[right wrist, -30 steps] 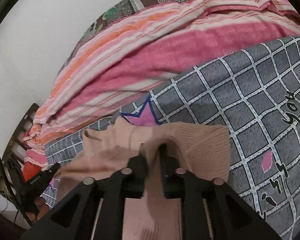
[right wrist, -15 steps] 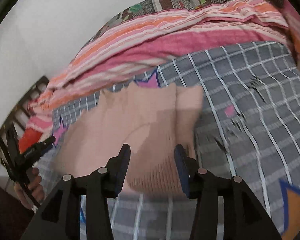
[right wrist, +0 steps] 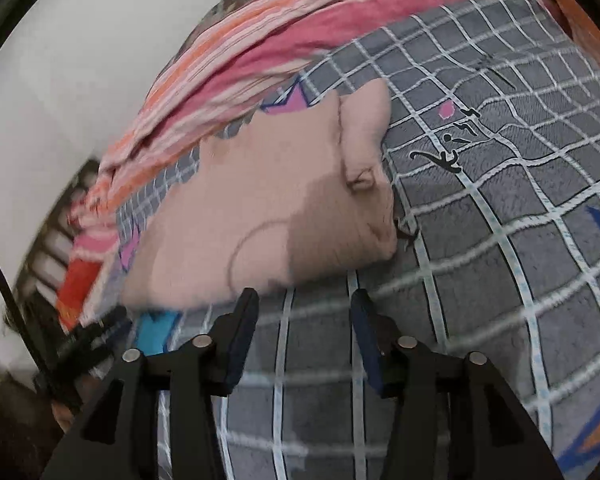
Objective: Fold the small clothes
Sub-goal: 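Release the folded hem and open both tools above the sweater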
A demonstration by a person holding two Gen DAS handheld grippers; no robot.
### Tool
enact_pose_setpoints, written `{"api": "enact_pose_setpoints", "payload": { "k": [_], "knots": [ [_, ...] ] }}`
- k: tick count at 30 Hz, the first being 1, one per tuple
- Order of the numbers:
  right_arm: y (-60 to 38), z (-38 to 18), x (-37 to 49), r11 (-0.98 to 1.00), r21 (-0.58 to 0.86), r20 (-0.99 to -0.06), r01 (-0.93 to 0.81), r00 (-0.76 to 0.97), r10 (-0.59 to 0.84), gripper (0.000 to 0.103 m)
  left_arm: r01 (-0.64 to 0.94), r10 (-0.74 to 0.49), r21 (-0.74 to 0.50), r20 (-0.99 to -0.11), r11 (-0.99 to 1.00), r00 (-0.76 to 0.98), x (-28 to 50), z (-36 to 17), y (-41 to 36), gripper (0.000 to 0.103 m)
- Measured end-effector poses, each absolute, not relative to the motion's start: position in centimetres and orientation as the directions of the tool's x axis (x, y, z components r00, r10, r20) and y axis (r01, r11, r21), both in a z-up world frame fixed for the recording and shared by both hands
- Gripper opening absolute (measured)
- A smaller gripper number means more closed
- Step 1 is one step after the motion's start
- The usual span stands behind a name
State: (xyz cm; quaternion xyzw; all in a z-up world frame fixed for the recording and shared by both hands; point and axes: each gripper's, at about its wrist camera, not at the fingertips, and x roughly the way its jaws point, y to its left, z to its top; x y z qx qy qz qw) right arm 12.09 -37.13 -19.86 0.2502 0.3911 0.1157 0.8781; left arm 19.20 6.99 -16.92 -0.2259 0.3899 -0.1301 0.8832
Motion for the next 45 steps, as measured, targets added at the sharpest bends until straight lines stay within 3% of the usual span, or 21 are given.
{"api": "enact_pose_setpoints", "payload": {
  "k": [8,12,18,24,33,38,41,42,45],
  "knots": [
    [-37.6,-20.3,16.7,0.814,0.575,-0.633,0.083,0.676,0.377,0.044,0.007,-0.395,-0.527,-0.626,0.85,0.672,23.2,-17.1,7.2,0.056],
    [-37.5,-20.6,18.3,0.81,0.58,-0.641,0.087,0.663,0.388,0.011,-0.011,-0.389,-0.533,-0.631,0.846,0.671,23.9,-17.2,7.8,0.014],
    [-37.8,-19.2,16.6,0.79,0.611,-0.589,0.039,0.69,0.421,0.008,0.036,-0.39,-0.518,-0.594,0.855,0.704,21.4,-15.1,7.9,0.011],
    [-37.6,-17.8,11.4,0.804,0.595,-0.597,0.009,0.674,0.435,0.008,0.059,-0.384,-0.494,-0.588,0.868,0.712,16.3,-14.4,8.5,0.011],
    [-38.4,-18.1,3.6,0.844,0.537,-0.627,-0.004,0.667,0.402,0.01,0.087,-0.394,-0.464,-0.62,0.882,0.679,9.5,-16.0,8.4,0.013],
    [-38.9,-17.8,2.2,0.88,0.476,-0.655,0.013,0.673,0.344,0.029,0.085,-0.356,-0.409,-0.652,0.909,0.67,9.0,-15.6,8.9,0.025],
    [-38.7,-16.5,1.7,0.919,0.394,-0.654,0.009,0.705,0.274,0.033,0.072,-0.331,-0.394,-0.643,0.916,0.691,9.2,-15.3,9.4,0.046],
    [-38.6,-16.1,1.7,0.929,0.371,-0.651,0.009,0.716,0.253,0.033,0.065,-0.321,-0.394,-0.633,0.917,0.704,9.4,-15.1,9.7,0.062],
    [-37.6,-14.8,2.2,0.951,0.308,-0.633,-0.007,0.745,0.21,0.033,0.069,-0.331,-0.422,-0.59,0.904,0.736,9.9,-14.7,10.3,0.067]
  ]
}}
